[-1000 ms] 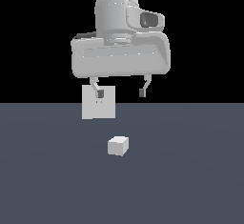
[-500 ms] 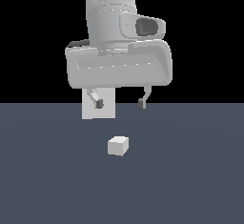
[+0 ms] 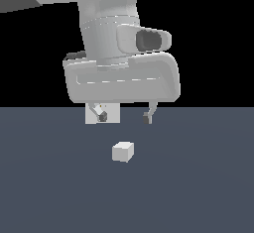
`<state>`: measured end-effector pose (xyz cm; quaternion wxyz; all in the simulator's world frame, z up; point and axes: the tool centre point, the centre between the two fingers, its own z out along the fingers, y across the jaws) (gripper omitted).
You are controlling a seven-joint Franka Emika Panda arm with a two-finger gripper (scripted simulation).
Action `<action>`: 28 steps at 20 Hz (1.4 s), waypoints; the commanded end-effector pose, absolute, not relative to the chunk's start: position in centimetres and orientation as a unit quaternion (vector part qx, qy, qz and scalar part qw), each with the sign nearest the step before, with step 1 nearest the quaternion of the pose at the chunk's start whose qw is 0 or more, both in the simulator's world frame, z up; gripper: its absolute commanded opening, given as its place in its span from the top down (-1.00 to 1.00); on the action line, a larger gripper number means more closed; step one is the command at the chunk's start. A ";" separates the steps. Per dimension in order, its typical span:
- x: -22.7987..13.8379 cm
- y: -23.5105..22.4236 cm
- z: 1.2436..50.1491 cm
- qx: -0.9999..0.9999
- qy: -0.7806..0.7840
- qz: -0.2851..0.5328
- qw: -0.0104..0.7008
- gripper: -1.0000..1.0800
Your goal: Plug the charger into the wall socket.
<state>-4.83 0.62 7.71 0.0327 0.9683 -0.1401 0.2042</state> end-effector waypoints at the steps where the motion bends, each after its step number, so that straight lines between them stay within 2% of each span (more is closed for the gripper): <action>1: -4.9 0.6 7.3 0.965 -0.147 0.215 0.035 -0.92; 20: -5.1 0.7 6.0 0.957 -0.162 0.236 0.040 -0.92; 28: -5.2 0.7 3.1 0.957 -0.163 0.236 0.039 -0.92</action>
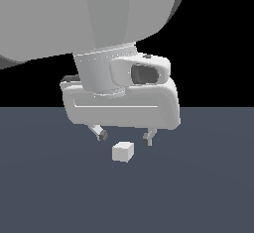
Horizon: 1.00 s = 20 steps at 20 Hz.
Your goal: Plug the charger into the wall socket.
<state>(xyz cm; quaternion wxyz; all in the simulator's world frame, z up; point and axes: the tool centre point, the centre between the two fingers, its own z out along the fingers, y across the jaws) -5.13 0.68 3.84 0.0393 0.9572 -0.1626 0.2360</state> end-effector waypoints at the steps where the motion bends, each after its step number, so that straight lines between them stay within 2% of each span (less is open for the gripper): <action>1: -5.2 0.7 2.7 0.957 -0.163 0.236 0.039 -0.92; 9: -5.2 0.7 1.1 0.957 -0.163 0.236 0.039 -0.92; 10: -5.2 0.7 1.1 0.957 -0.163 0.236 0.039 1.00; 20: -5.3 0.3 1.2 0.957 -0.166 0.235 0.041 1.00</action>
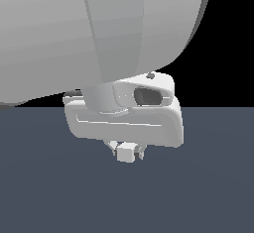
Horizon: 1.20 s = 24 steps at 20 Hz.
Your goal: Plug the charger into the wall socket.
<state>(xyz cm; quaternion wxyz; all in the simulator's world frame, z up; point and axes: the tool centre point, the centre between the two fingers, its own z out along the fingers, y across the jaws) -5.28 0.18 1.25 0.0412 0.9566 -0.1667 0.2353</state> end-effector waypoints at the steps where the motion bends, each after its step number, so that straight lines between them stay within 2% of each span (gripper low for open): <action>1: -5.3 0.3 1.3 0.957 -0.166 0.235 0.041 1.00; 11: -4.3 0.6 2.6 0.963 -0.124 0.238 0.031 1.00; 24: -1.6 2.2 6.4 0.970 0.003 0.244 0.003 1.00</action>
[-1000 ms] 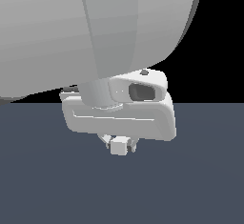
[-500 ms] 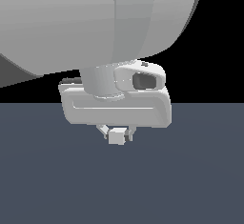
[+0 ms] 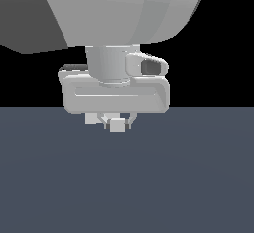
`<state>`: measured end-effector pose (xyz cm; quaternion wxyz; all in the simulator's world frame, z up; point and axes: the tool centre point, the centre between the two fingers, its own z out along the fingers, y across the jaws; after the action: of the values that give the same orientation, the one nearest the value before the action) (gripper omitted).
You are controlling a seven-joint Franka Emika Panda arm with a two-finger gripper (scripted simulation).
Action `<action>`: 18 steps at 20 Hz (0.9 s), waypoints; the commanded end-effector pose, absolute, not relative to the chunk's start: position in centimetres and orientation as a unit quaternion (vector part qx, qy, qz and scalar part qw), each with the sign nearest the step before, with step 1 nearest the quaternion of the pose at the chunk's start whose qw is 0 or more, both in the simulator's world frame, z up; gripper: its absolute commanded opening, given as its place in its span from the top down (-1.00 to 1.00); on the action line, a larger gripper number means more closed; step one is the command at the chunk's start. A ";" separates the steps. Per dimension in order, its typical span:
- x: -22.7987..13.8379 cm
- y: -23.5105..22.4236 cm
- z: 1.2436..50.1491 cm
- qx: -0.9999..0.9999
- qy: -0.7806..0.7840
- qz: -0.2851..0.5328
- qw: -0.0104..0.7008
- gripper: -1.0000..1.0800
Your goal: Plug the charger into the wall socket.
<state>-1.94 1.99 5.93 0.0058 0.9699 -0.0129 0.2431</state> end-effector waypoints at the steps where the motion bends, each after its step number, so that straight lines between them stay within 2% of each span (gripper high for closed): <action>1: -1.4 2.4 6.7 0.970 0.013 0.244 0.000 1.00; 18: 0.3 4.5 9.7 0.963 0.119 0.240 -0.028 1.00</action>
<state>0.18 4.37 9.55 -0.0263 0.9637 0.1129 0.2407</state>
